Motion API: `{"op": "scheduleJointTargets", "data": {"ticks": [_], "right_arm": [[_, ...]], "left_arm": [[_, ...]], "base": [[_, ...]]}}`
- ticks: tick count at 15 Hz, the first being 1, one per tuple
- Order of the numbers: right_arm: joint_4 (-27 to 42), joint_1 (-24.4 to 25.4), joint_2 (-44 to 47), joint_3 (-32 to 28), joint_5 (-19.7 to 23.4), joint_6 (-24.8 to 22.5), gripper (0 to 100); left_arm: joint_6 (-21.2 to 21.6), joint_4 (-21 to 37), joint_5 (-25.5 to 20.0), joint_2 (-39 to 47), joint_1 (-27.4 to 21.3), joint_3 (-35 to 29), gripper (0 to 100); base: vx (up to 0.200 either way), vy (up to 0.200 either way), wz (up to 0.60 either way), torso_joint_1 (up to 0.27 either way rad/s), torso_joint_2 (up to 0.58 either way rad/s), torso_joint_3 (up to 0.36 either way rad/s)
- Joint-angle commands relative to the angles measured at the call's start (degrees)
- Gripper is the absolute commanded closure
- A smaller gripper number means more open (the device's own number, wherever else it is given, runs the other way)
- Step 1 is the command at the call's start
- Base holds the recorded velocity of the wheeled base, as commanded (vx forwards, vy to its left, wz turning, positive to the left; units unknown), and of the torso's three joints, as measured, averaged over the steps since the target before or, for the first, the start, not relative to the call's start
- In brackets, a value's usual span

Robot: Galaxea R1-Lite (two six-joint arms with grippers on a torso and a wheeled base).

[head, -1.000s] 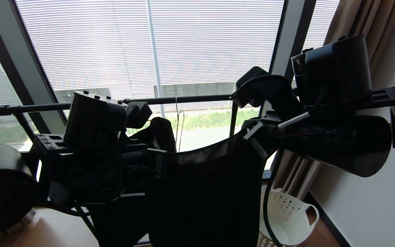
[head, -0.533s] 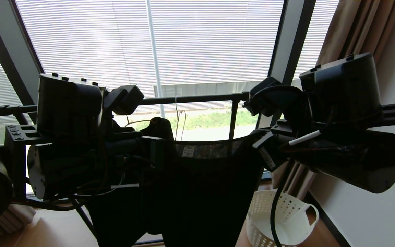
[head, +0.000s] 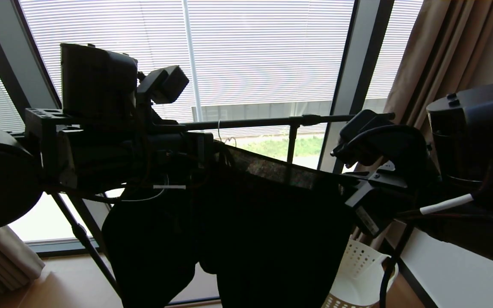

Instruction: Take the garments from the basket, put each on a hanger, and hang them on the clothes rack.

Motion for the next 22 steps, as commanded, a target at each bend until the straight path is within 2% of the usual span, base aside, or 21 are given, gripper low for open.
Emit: {"op": "scheduleJointTargets", "data": {"ticks": [1, 4, 5, 7, 9, 10, 11, 12, 14, 16, 18, 19, 22], "right_arm": [[-0.1, 5.1, -2.1, 1.7, 1.2, -0.1, 100], [-0.2, 12.8, -1.7, 0.9, 1.5, 1.9, 100], [-0.2, 13.3, -1.2, 0.6, 1.5, 3.0, 100], [-1.0, 15.6, 2.3, -1.2, 2.4, 10.5, 100], [-1.1, 16.3, 4.2, -3.9, 7.5, 22.9, 100], [-1.2, 16.3, 4.5, -4.2, 9.5, 27.5, 100], [-1.2, 16.3, 4.6, -4.3, 9.9, 28.3, 100], [-1.3, 16.3, 5.9, -5.4, 11.8, 34.9, 100], [-4.2, 16.3, 6.7, -5.8, 15.1, 40.7, 100], [-8.8, 16.3, 7.4, -5.6, 18.3, 42.6, 100], [-10.8, 16.3, 9.3, -6.0, 18.4, 44.8, 100], [-14.1, 16.7, 11.0, -6.3, 18.7, 47.1, 100], [-17.1, 17.3, 14.2, -7.4, 19.1, 49.4, 100]], "left_arm": [[0.2, 0.7, -3.8, 4.5, 0.5, -6.6, 100], [0.5, 0.8, -5.7, 6.9, 0.2, -10.5, 100], [0.7, 0.8, -6.1, 7.1, 0.0, -11.1, 100], [0.7, 0.7, -7.8, 8.4, -0.4, -13.4, 100], [0.7, 0.7, -8.0, 9.1, -1.2, -14.4, 100], [0.7, 0.7, -8.2, 9.6, -1.3, -14.8, 100], [0.7, 0.7, -8.3, 9.7, -1.4, -14.9, 100], [0.5, 0.5, -11.5, 9.7, -2.1, -14.9, 100], [0.4, 0.3, -12.9, 9.5, -2.7, -15.0, 100], [0.3, 0.3, -13.0, 9.3, -3.0, -14.8, 100], [0.1, 0.3, -13.0, 9.2, -3.2, -14.6, 100], [-0.5, 0.3, -13.0, 9.0, -3.5, -14.6, 100], [-1.1, 0.2, -13.0, 8.5, -3.5, -14.2, 100]], "base": [[0.000, 0.000, 0.00, 0.000, 0.00, 0.000], [0.000, 0.000, 0.00, 0.000, 0.00, 0.000], [0.000, 0.000, 0.00, 0.000, 0.00, 0.000], [0.000, 0.000, 0.00, 0.000, 0.00, 0.000], [0.000, 0.000, 0.00, 0.000, 0.00, 0.000], [0.000, 0.000, 0.00, 0.000, 0.00, 0.000], [0.000, 0.000, 0.00, 0.000, 0.00, 0.000], [0.000, 0.000, 0.00, 0.000, 0.00, 0.000], [0.000, 0.000, 0.00, 0.000, 0.00, 0.000], [0.000, 0.000, 0.00, 0.000, 0.00, 0.000], [0.000, 0.000, 0.00, 0.000, 0.00, 0.000], [0.000, 0.000, 0.00, 0.000, 0.00, 0.000], [0.000, 0.000, 0.00, 0.000, 0.00, 0.000]]}}
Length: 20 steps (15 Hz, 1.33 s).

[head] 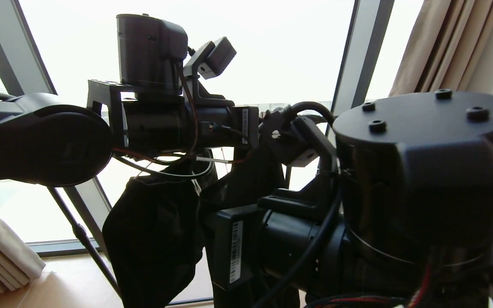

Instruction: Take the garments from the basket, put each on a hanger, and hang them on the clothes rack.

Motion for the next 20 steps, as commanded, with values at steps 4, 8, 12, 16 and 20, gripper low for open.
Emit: {"op": "scheduleJointTargets", "data": {"ticks": [4, 8, 12, 16, 20], "right_arm": [[-0.2, 0.9, 2.2, -0.8, -0.1, 3.3, 100], [0.6, -1.9, -8.3, 9.9, -0.7, -0.6, 100], [0.8, -14.5, -15.9, 18.9, -1.8, -8.8, 100], [0.4, -25.1, -12.7, 15.3, -1.8, -12.4, 100], [0.5, -28.7, -3.7, 2.5, -1.7, -12.4, 100]], "left_arm": [[-0.4, -0.1, -0.1, -1.8, 0.0, 1.5, 100], [-0.3, 0.1, -1.2, -4.2, 2.0, 3.5, 100], [1.3, 1.6, -1.2, -9.2, 4.1, 7.2, 100], [5.6, 9.5, -1.1, -12.8, 4.5, 9.4, 100], [6.6, 17.3, -0.7, -14.7, 2.2, 12.0, 100]], "base": [[0.000, 0.000, 0.00, 0.000, 0.00, 0.000], [0.000, 0.000, 0.00, 0.000, 0.00, 0.000], [0.000, 0.000, 0.00, 0.000, 0.00, 0.000], [0.000, 0.000, 0.00, 0.000, 0.00, 0.000], [0.000, 0.000, 0.00, 0.000, 0.00, 0.000]]}}
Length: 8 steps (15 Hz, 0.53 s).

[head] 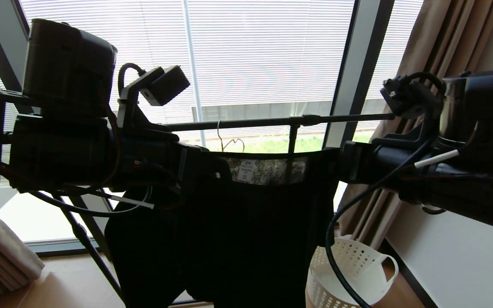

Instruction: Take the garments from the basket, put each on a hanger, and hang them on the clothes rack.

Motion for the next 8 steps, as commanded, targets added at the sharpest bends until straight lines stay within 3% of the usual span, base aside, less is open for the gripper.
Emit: {"op": "scheduleJointTargets", "data": {"ticks": [1, 2, 3, 5, 8], "right_arm": [[0.2, -1.0, 7.5, -8.7, 0.1, -0.1, 100], [0.3, -1.0, 7.9, -9.3, 0.1, -0.1, 100], [0.4, -0.9, 12.3, -15.4, 0.1, -0.1, 100], [0.6, -0.7, 16.7, -21.6, 0.3, -0.1, 100], [0.7, 1.8, 20.3, -26.1, 0.3, 0.0, 100]], "left_arm": [[-0.1, 1.0, 0.4, -1.0, -2.2, 2.3, 100], [0.0, 1.0, 0.5, -1.0, -2.5, 2.5, 100], [-0.1, 1.9, 0.7, -1.0, -4.9, 4.2, 100], [-0.7, 2.6, 0.6, -0.9, -8.6, 6.1, 100], [-3.5, 2.2, 0.6, 0.6, -14.0, 6.9, 100]], "base": [[0.000, 0.000, 0.00, 0.000, 0.00, 0.000], [0.000, 0.000, 0.00, 0.000, 0.00, 0.000], [0.000, 0.000, 0.00, 0.000, 0.00, 0.000], [0.000, 0.000, 0.00, 0.000, 0.00, 0.000], [0.000, 0.000, 0.00, 0.000, 0.00, 0.000]]}}
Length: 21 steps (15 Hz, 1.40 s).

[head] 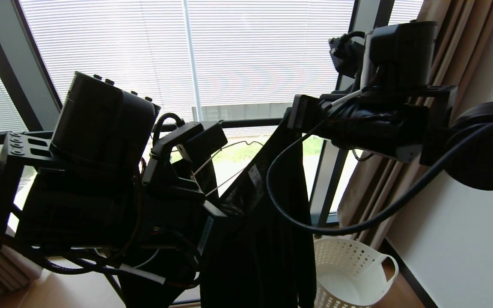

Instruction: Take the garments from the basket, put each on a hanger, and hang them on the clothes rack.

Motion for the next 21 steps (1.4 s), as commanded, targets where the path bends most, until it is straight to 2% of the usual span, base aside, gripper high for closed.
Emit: {"op": "scheduleJointTargets", "data": {"ticks": [1, 3, 4, 6, 9, 14, 15, 19, 21], "right_arm": [[0.1, 3.0, 5.8, -4.2, 0.2, 0.1, 100], [0.1, 4.6, 6.1, -4.2, 0.4, 0.3, 100], [0.0, 6.0, 6.5, -4.2, 0.5, 0.7, 100], [0.0, 6.3, 6.7, -4.1, 0.5, 1.1, 100], [-0.1, 6.2, 6.2, -3.4, 0.4, 2.1, 100], [-0.6, 2.5, 2.0, 1.4, 0.4, 2.8, 100], [-0.6, 1.5, -1.0, 4.8, 0.2, 2.7, 100], [-0.4, 1.1, -10.9, 16.1, 0.1, 0.3, 100], [0.1, 1.3, -12.7, 18.2, -0.3, 0.2, 100]], "left_arm": [[-4.1, -0.5, -0.1, 2.2, -5.7, -0.9, 100], [-7.1, -1.3, -0.1, 3.4, -7.5, -2.9, 100], [-8.9, -3.8, -0.1, 3.7, -7.9, -3.1, 100], [-9.8, -6.8, -0.1, 3.9, -8.4, -2.9, 100], [-9.7, -6.7, 0.6, 2.9, -8.0, -0.9, 100], [-8.7, -6.7, 1.2, -2.0, -2.4, 4.9, 100], [-7.3, -6.9, 1.2, -2.9, 0.6, 6.2, 100], [-4.6, -7.4, 1.2, -1.7, 6.7, 5.2, 100], [-2.4, -8.2, 1.2, -0.1, 7.9, 4.6, 100]], "base": [[0.000, 0.000, 0.00, 0.000, 0.00, 0.000], [0.000, 0.000, 0.00, 0.000, 0.00, 0.000], [0.000, 0.000, 0.00, 0.000, 0.00, 0.000], [0.000, 0.000, 0.00, 0.000, 0.00, 0.000], [0.000, 0.000, 0.00, 0.000, 0.00, 0.000], [0.000, 0.000, 0.00, 0.000, 0.00, 0.000], [0.000, 0.000, 0.00, 0.000, 0.00, 0.000], [0.000, 0.000, 0.00, 0.000, 0.00, 0.000], [0.000, 0.000, 0.00, 0.000, 0.00, 0.000]]}}
